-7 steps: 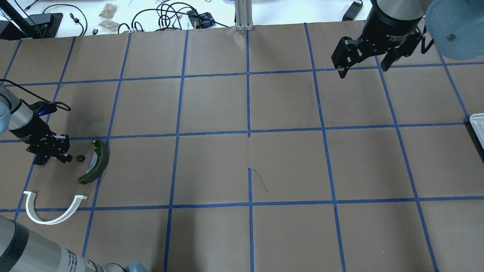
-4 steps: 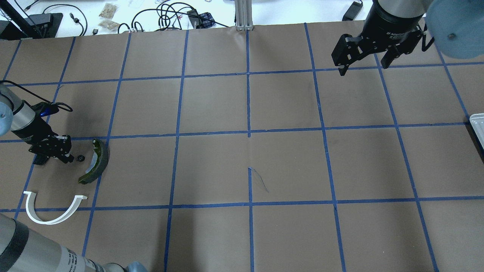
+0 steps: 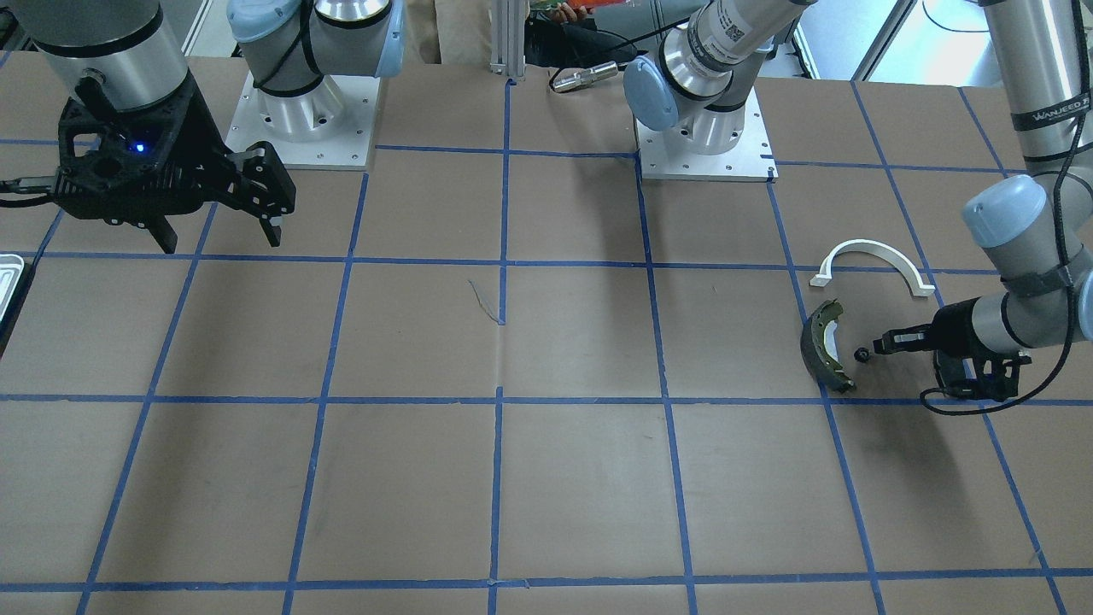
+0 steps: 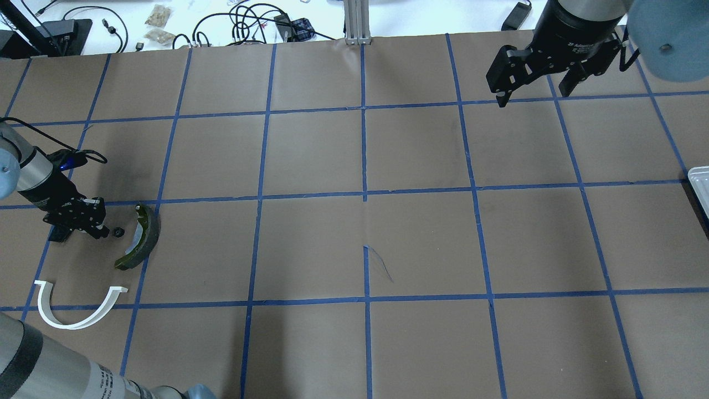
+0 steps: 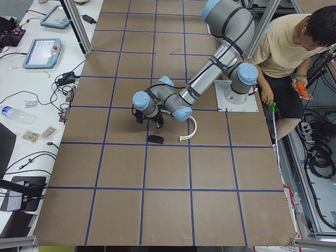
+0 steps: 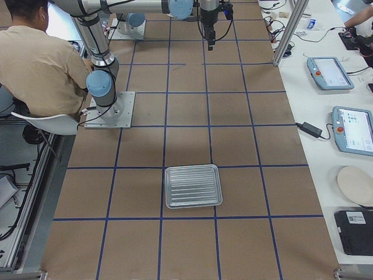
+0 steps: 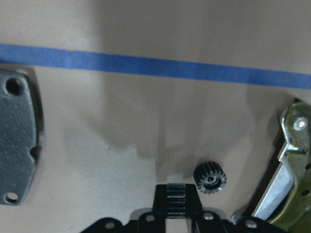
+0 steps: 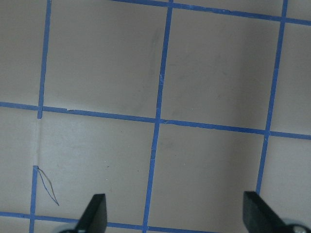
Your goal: Place bearing gear from tray to pile
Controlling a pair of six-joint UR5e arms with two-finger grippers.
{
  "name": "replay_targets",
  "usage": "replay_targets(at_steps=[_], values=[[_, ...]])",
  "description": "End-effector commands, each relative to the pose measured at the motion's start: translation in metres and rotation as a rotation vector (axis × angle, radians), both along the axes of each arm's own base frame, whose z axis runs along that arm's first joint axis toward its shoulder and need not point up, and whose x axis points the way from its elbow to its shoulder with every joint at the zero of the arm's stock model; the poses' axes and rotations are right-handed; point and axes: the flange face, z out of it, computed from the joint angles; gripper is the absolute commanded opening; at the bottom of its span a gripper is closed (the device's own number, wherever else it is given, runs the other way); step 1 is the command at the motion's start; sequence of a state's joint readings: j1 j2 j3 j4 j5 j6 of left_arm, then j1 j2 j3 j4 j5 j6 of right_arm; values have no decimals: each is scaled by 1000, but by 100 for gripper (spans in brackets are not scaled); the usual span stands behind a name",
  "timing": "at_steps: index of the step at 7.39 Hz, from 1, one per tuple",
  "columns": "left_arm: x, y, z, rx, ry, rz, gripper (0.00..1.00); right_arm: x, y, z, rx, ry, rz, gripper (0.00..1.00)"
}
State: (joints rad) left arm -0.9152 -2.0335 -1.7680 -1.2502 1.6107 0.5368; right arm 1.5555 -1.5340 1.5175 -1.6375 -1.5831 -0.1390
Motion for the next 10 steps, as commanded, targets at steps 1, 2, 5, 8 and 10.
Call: replay_targets(at_steps=[1, 2, 5, 8, 10], values=[[0, 0, -1, 1, 1, -2, 33, 0, 0, -1, -1, 3, 0, 100], [-1, -1, 0, 0, 0, -4, 34, 0, 0, -2, 0, 3, 0, 100], [-5, -7, 11, -20, -12, -12, 39, 0, 0, -3, 2, 3, 0, 100], [-49, -41, 76, -108, -79, -104, 100, -1, 0, -4, 5, 3, -1, 100], [-61, -52, 138, -137, -39, -106, 100, -1, 0, -4, 5, 3, -1, 100]])
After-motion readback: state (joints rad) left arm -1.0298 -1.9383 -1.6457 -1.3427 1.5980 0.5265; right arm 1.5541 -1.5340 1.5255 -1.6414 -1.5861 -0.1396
